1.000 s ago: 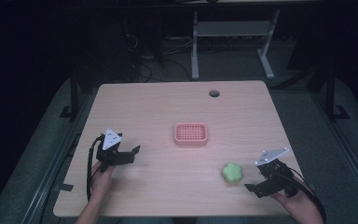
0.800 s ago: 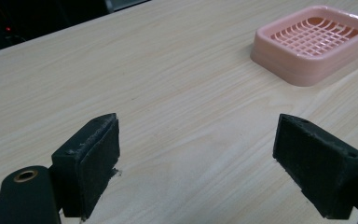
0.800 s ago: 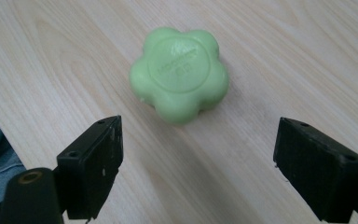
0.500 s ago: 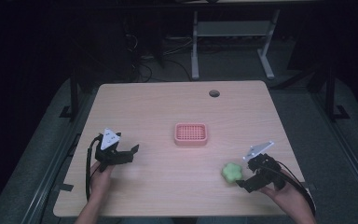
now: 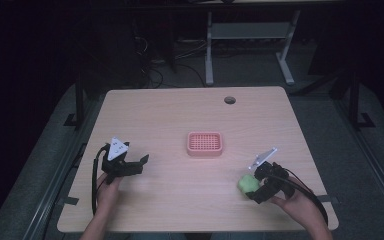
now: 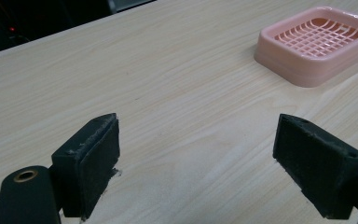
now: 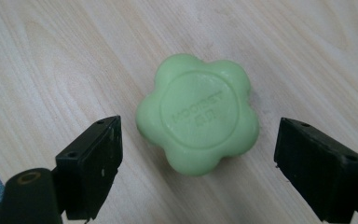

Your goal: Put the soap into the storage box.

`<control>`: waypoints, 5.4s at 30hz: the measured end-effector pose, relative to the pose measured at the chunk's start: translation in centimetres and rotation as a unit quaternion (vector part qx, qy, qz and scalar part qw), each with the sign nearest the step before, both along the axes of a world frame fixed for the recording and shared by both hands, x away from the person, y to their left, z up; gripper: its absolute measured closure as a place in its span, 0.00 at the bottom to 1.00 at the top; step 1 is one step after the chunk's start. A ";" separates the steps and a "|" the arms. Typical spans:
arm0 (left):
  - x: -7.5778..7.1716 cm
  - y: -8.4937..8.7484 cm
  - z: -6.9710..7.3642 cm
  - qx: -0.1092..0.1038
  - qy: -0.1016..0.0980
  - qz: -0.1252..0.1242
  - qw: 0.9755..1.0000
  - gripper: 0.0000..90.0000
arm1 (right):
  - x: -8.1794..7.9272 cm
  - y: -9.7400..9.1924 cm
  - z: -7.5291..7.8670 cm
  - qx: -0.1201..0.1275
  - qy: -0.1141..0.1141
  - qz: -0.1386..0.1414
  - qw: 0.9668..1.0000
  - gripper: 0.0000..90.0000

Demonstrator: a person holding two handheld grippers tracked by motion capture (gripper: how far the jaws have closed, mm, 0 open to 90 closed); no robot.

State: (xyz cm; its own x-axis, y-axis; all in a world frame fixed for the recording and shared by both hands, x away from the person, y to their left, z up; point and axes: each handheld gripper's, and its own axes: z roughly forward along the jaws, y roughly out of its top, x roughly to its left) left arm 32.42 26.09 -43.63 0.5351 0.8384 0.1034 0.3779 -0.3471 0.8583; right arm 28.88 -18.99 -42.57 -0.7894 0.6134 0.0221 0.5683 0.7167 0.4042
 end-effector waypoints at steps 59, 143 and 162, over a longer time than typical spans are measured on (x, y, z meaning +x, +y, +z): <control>-0.1 0.1 0.1 -0.007 -0.002 0.002 1.000 0.16 | 2.0 3.1 -1.7 -0.087 0.030 0.042 0.995 0.27; 0.1 1.0 0.2 -0.023 0.001 0.020 1.000 0.16 | 6.5 5.1 4.7 -0.033 -0.005 0.060 0.998 0.28; 0.1 1.0 0.2 -0.026 -0.002 0.020 0.999 0.16 | 8.8 6.8 6.2 -0.037 -0.010 0.063 0.997 0.29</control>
State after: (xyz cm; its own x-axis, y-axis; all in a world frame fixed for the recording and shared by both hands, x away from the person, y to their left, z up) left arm 32.49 27.10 -43.42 0.5013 0.8631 0.0607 0.3868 -0.2863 0.8766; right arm 37.71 -12.18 -36.38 -0.8601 0.5089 -0.0351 0.4646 0.8098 0.3582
